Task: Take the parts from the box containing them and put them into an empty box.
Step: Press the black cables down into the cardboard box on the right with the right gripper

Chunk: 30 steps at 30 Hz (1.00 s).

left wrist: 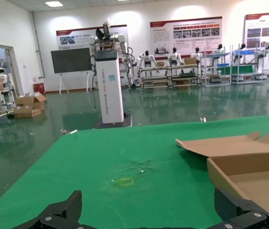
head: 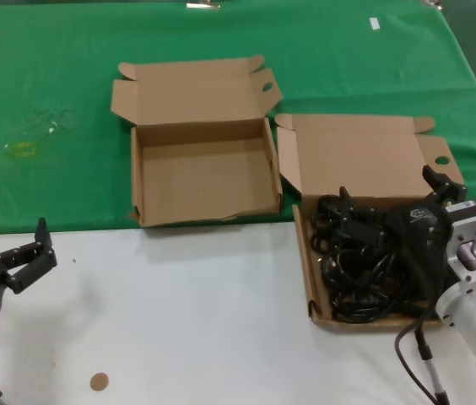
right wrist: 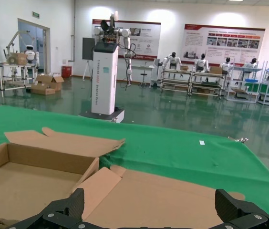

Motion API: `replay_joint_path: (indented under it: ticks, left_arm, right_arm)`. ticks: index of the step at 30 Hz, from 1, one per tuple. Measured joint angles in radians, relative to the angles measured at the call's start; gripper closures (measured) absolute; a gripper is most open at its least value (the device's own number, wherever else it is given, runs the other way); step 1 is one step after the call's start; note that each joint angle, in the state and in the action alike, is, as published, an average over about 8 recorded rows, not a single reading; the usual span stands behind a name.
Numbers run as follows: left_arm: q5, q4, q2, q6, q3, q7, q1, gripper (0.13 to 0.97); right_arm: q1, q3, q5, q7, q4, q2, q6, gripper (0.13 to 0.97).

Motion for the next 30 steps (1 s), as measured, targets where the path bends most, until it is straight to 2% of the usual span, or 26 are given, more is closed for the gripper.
replay_joint_path:
  ticks: [30]
  left_arm:
    - [0.0,0.0,0.0,0.0,0.0,0.0,0.0,0.132]
  right_arm:
    - [0.0,0.0,0.0,0.0,0.0,0.0,0.0,0.129]
